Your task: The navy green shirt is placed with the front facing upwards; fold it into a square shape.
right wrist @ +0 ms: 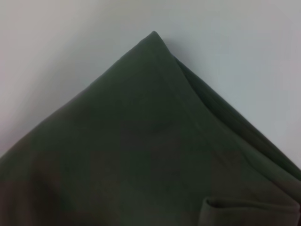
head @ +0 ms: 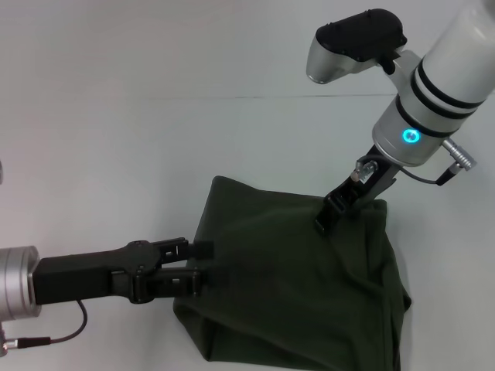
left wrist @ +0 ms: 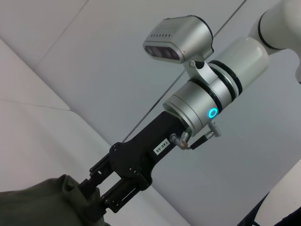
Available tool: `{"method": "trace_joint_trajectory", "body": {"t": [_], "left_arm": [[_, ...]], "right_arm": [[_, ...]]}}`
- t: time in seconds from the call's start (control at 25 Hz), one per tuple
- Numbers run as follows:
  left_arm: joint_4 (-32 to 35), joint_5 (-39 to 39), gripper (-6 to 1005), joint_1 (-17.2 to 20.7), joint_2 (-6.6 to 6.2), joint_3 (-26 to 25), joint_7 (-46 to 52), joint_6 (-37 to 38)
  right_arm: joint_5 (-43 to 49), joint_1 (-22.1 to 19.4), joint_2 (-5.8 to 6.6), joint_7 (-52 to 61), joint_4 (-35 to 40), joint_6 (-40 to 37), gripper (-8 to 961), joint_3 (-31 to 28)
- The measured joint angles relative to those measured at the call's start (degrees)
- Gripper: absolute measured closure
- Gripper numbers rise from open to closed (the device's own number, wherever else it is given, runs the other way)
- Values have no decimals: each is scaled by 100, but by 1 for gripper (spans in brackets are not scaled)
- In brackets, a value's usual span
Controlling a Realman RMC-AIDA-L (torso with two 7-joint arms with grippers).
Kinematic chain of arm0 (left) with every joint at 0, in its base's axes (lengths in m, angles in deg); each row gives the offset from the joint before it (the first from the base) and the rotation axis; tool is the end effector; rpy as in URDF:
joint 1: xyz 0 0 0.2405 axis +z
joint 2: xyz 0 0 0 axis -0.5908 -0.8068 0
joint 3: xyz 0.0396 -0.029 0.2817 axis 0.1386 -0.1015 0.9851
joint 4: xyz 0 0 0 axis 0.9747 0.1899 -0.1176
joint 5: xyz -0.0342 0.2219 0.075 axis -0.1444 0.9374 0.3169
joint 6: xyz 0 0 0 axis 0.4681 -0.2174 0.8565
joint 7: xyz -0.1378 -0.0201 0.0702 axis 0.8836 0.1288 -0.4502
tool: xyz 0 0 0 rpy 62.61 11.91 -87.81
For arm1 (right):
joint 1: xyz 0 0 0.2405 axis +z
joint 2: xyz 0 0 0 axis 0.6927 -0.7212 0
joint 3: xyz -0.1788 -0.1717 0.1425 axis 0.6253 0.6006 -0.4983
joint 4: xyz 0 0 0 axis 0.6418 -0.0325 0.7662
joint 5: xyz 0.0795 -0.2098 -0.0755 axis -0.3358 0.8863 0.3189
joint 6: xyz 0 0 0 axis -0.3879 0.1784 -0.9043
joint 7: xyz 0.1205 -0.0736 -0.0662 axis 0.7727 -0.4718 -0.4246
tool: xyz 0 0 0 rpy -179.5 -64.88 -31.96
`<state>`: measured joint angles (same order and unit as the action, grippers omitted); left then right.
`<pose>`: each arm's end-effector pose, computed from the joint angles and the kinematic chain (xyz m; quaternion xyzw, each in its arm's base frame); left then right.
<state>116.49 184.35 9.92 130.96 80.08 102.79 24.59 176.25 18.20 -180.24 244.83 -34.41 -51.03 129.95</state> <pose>-0.2845 0.3130 -0.0253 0.8668 0.3706 0.3318 0.0350 0.1376 0.4608 -0.0628 -0.8694 0.4134 -0.2199 0.1575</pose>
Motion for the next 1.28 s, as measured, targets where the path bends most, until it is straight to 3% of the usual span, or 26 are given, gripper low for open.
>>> {"method": "trace_joint_trajectory", "body": {"t": [0.4, 0.84, 1.04, 1.28], "left_arm": [[-15, 0, 114, 1, 18, 3, -48, 0], [-24, 0, 116, 1, 27, 3, -76, 0], [-24, 0, 117, 19, 31, 2, -79, 24], [-24, -16, 118, 41, 30, -7, -86, 67]], "right_arm": [[-7, -29, -1, -3, 1, 69, 347, 204], [-3, -44, 6, 1, 45, 15, 829, 239], [-2, -107, 41, 1, 146, -134, 888, 167], [21, -534, 71, 15, 810, -434, 895, -115]]}}
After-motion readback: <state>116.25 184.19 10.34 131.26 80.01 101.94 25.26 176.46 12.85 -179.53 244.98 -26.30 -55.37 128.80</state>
